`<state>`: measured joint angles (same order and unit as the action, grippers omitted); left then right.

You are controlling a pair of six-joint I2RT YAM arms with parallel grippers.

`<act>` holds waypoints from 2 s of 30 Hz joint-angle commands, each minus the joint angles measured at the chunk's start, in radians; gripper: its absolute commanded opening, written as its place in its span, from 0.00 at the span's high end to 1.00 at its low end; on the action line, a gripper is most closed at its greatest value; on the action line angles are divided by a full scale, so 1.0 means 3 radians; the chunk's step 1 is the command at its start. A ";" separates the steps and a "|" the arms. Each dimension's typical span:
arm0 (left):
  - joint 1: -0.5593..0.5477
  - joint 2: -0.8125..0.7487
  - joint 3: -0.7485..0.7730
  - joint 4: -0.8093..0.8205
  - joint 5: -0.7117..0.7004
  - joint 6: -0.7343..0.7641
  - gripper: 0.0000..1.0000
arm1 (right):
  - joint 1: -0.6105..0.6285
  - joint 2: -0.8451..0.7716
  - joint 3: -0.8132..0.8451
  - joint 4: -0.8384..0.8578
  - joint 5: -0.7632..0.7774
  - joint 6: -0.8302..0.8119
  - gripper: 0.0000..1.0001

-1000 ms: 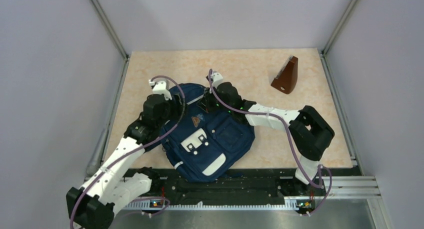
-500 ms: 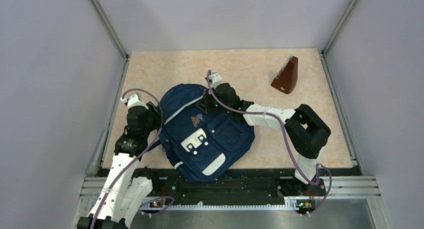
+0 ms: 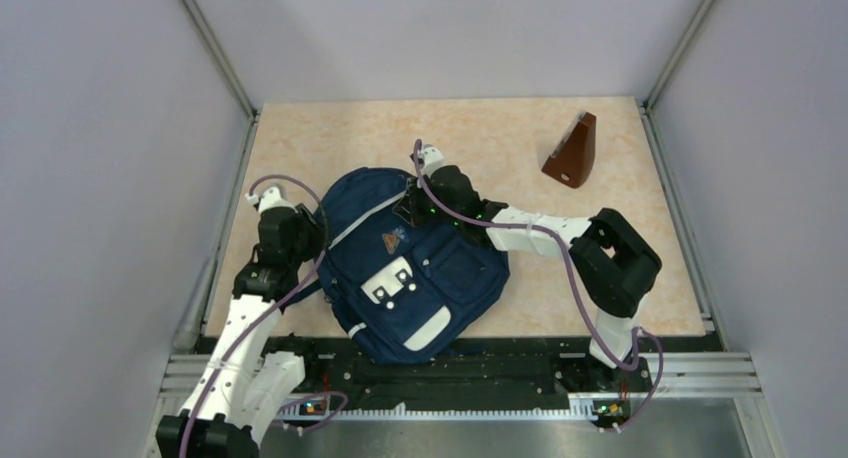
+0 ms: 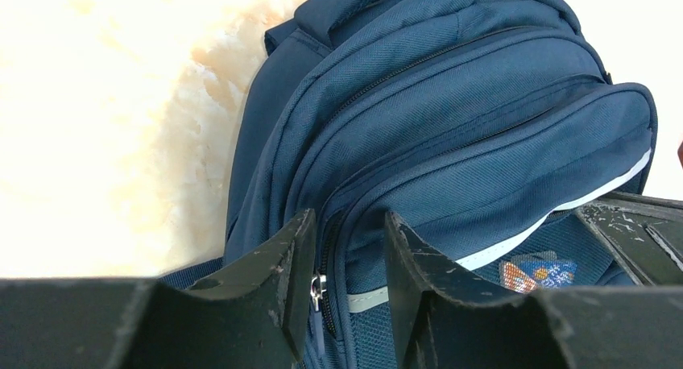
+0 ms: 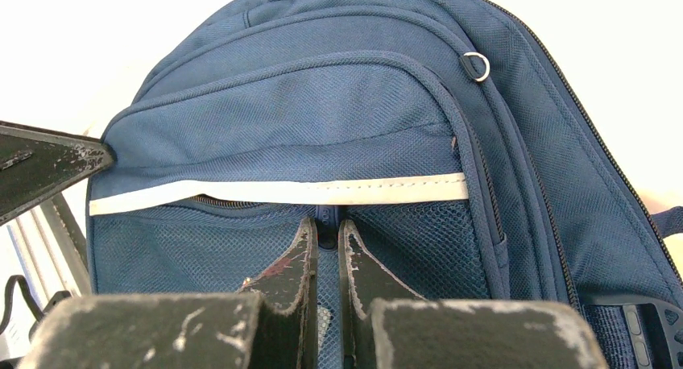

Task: Pack the student bag
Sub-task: Zip the student bag at the center of the board.

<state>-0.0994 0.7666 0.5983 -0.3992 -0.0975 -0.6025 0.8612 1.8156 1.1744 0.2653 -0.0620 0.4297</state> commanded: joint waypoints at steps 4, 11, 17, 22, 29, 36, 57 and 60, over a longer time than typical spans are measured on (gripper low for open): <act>0.0029 0.0049 -0.0053 0.0339 0.0018 -0.0026 0.60 | 0.0034 0.0026 0.0150 -0.0102 -0.0164 -0.0021 1.00; 0.0030 0.0106 -0.0079 0.0465 0.0131 -0.0042 0.80 | 0.0034 0.0021 0.0125 -0.0056 -0.0194 -0.0008 1.00; 0.0035 0.0072 -0.0079 0.0454 0.0195 -0.0037 1.00 | 0.0045 0.0053 0.0155 -0.0055 -0.0218 0.0001 1.00; 0.0035 0.0003 -0.0083 0.0449 0.0239 -0.0024 1.00 | 0.0088 0.0063 0.0212 -0.0051 -0.0232 0.0005 1.00; 0.0035 -0.0053 -0.0079 0.0441 0.0305 0.0011 1.00 | 0.0175 0.0078 0.0276 -0.0008 -0.0321 0.0081 1.00; 0.0037 -0.0111 -0.0078 0.0402 0.0305 0.0044 1.00 | 0.0187 -0.0050 0.0218 -0.0176 0.0062 -0.0049 1.00; 0.0035 -0.0182 -0.0003 0.0282 0.0274 0.0122 1.00 | 0.0182 -0.0124 0.0537 -0.0813 0.0601 -0.0697 0.67; 0.0035 -0.0174 0.0004 0.0290 0.0285 0.0122 1.00 | 0.0190 -0.0023 0.0643 -0.0838 0.0548 -0.0768 0.62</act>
<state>-0.0875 0.7223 0.5751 -0.3305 -0.0341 -0.5724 0.9115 1.7714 1.2922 0.0315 0.1093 0.2481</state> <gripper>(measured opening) 0.023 0.356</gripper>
